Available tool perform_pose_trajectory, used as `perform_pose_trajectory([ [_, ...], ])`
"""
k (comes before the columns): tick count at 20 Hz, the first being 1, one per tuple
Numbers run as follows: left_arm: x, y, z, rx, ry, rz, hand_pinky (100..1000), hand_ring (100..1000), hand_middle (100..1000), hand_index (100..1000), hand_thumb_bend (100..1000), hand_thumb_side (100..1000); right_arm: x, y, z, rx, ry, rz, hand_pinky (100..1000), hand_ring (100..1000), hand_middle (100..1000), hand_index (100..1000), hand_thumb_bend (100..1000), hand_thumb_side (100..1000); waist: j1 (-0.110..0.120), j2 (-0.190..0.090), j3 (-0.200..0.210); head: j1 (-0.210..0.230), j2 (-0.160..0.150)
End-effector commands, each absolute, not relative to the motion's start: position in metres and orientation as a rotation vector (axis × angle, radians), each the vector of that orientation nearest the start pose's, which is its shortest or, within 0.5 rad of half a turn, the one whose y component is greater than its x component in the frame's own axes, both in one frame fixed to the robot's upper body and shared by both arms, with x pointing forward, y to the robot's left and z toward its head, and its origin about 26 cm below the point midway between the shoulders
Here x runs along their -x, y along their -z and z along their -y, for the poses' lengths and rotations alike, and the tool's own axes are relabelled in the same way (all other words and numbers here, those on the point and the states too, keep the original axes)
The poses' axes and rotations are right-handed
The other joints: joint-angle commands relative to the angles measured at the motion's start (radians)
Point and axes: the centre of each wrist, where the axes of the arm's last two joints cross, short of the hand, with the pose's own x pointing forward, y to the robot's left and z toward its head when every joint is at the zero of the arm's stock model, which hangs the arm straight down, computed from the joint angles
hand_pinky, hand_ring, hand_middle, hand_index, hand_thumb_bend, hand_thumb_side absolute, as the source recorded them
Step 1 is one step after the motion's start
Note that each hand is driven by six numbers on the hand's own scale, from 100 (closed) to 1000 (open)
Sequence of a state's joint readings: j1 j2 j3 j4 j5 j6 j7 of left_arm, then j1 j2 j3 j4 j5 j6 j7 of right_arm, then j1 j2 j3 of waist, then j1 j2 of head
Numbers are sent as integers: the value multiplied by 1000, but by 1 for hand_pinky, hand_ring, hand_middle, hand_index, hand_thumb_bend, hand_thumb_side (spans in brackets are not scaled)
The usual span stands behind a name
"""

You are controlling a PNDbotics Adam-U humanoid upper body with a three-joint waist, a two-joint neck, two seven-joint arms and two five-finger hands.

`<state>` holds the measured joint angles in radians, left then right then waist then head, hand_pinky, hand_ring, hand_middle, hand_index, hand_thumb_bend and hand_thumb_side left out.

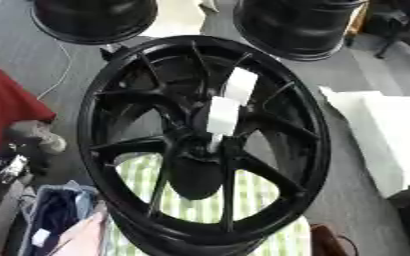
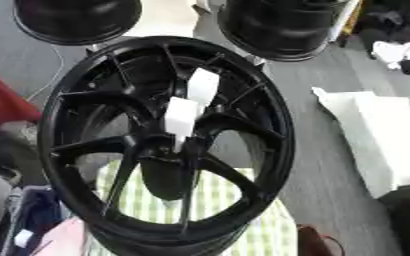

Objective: Pull the pin out of the wheel hub.

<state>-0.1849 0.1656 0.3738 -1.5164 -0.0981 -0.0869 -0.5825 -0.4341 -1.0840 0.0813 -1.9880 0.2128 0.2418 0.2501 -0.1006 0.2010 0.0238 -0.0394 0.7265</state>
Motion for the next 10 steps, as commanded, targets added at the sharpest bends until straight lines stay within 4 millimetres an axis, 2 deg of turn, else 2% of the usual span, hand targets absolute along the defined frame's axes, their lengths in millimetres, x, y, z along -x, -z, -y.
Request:
perform_pose_trajectory([
  [1,-310,-52,-369,-41,467,1705,588,611,550,827,100,629,-287,-326,306,930,-1339,1691,632,729,894,934,297,346,4,-19,3,-14,-11],
  [10,-312,-49,-365,-18,481,1702,588,611,550,827,100,629,-294,-332,269,826,-1415,1685,644,754,907,935,307,324,12,-21,28,-41,-8],
])
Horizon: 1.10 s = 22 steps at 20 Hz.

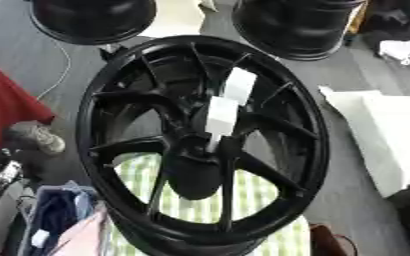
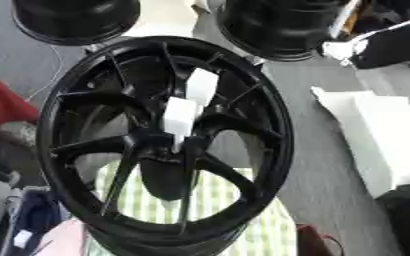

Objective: Pull the pin out of the wheel hub.

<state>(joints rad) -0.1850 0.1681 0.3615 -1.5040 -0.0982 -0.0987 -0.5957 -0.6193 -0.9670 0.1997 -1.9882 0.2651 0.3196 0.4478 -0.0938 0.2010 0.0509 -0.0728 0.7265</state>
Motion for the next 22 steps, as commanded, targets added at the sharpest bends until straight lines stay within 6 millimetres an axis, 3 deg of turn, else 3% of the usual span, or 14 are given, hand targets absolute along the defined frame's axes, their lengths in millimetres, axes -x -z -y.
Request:
perform_pose_trajectory([
  [1,-312,-48,-364,-15,482,1700,588,612,551,827,100,629,-295,-332,267,818,-1419,1686,643,754,908,936,309,322,6,-21,2,-10,-7],
  [22,-315,-38,-357,28,512,1676,588,614,552,828,100,632,-329,-324,231,655,-1506,1688,648,777,912,933,340,309,18,-24,31,-48,1],
])
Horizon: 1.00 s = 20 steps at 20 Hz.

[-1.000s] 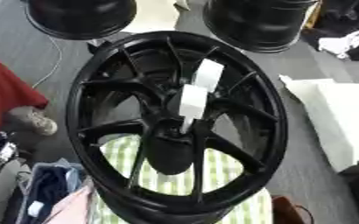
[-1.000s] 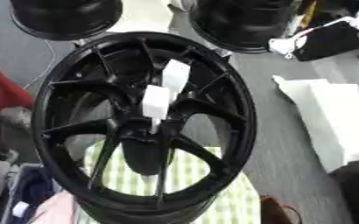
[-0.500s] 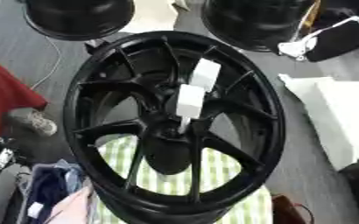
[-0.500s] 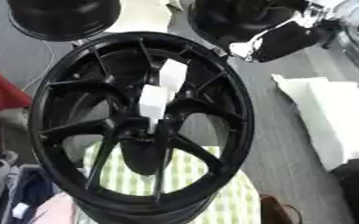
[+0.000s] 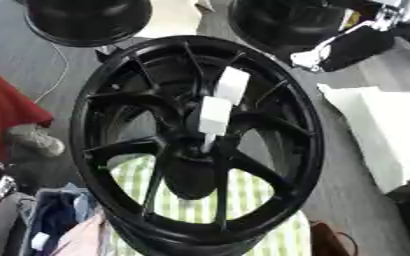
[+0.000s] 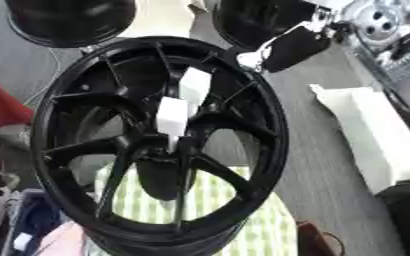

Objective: Pull the pin out of the wheel hub.

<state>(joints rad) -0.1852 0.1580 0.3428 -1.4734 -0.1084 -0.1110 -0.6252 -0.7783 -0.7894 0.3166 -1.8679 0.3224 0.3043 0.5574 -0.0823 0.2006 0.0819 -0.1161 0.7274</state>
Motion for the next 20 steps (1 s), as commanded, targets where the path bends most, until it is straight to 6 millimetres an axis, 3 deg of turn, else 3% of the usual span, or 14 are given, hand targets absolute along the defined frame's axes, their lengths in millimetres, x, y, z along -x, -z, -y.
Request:
perform_pose_trajectory([
  [1,-315,-38,-356,29,513,1676,588,614,552,828,100,631,-331,-323,230,647,-1506,1686,647,777,912,933,341,309,7,-23,2,-5,0],
  [20,-319,-36,-349,53,528,1682,588,616,553,828,100,632,-368,-292,219,531,-1444,1653,593,755,906,920,392,304,17,-13,27,-27,1],
])
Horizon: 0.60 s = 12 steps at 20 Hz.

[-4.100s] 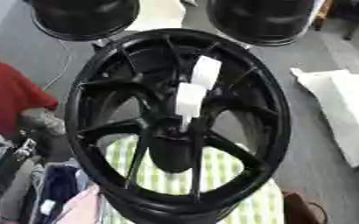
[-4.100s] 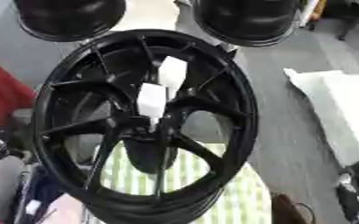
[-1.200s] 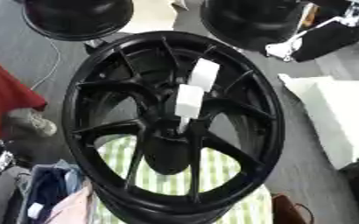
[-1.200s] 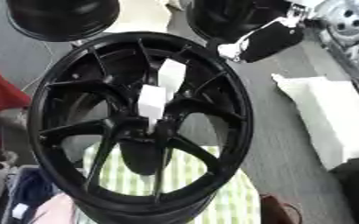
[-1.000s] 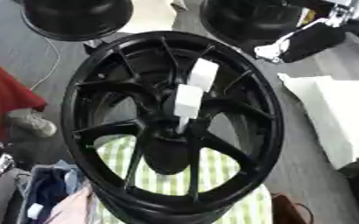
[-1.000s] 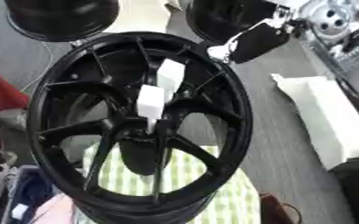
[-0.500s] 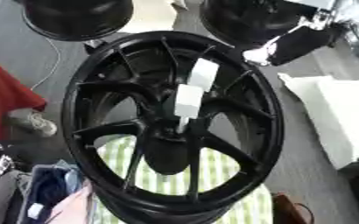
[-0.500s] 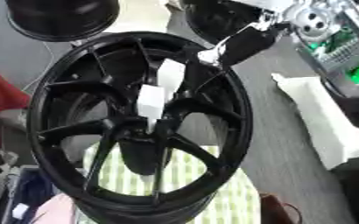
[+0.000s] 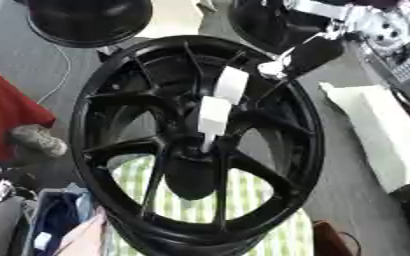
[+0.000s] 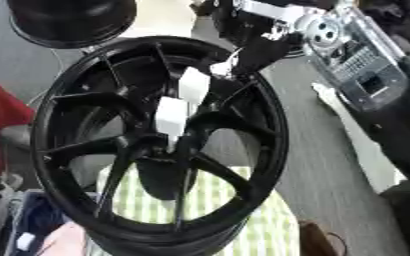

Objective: Pull the pin out of the wheel hub.

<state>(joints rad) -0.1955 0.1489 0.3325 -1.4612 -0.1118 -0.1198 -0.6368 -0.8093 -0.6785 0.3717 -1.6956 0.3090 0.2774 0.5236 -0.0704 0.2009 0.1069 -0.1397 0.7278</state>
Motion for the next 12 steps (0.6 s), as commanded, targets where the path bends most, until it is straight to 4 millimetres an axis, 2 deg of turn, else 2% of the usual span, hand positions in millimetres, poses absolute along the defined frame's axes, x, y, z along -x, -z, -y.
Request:
perform_pose_trajectory([
  [1,-319,-36,-349,54,527,1682,588,616,553,828,100,632,-370,-290,219,526,-1440,1651,591,754,905,920,394,309,5,-14,2,-3,2],
  [12,-319,-35,-349,56,524,1678,588,617,553,829,100,635,-384,-274,218,500,-1392,1617,571,743,898,914,427,298,5,-14,4,-6,6],
])
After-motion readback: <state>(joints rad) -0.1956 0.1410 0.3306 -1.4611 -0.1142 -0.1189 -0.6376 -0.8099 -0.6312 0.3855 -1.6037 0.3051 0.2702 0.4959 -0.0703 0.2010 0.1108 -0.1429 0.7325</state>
